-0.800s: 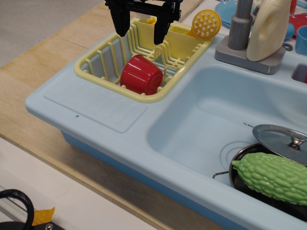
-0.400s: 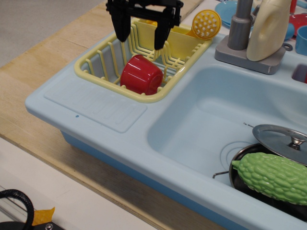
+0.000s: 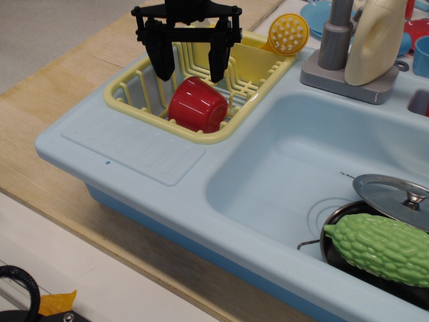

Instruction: Flip cup upright

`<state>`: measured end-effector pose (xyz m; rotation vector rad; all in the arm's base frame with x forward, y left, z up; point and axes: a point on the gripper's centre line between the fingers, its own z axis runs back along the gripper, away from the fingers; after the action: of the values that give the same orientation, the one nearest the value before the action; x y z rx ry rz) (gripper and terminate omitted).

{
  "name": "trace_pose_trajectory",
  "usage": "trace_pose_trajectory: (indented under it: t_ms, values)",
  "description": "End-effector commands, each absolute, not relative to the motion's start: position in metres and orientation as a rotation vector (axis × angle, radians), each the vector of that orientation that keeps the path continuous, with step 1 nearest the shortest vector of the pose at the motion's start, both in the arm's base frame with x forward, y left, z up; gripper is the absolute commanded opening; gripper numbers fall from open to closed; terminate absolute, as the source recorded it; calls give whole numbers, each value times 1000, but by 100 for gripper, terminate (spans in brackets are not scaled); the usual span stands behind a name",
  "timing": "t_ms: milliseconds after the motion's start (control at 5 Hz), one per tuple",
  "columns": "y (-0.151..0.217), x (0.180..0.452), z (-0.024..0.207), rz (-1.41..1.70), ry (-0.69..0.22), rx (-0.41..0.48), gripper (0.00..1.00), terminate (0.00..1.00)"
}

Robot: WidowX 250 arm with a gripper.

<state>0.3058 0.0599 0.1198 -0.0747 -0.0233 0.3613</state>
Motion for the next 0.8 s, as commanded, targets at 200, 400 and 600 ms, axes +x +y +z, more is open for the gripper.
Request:
trace_pose_trajectory:
  t_ms: [200,400,600]
  values:
    - [61,300,111,438,-45,-192,100,0]
    - [54,298,104,445,-43,-221,100,0]
    - [45,298,105,441,-63,-227,0,0]
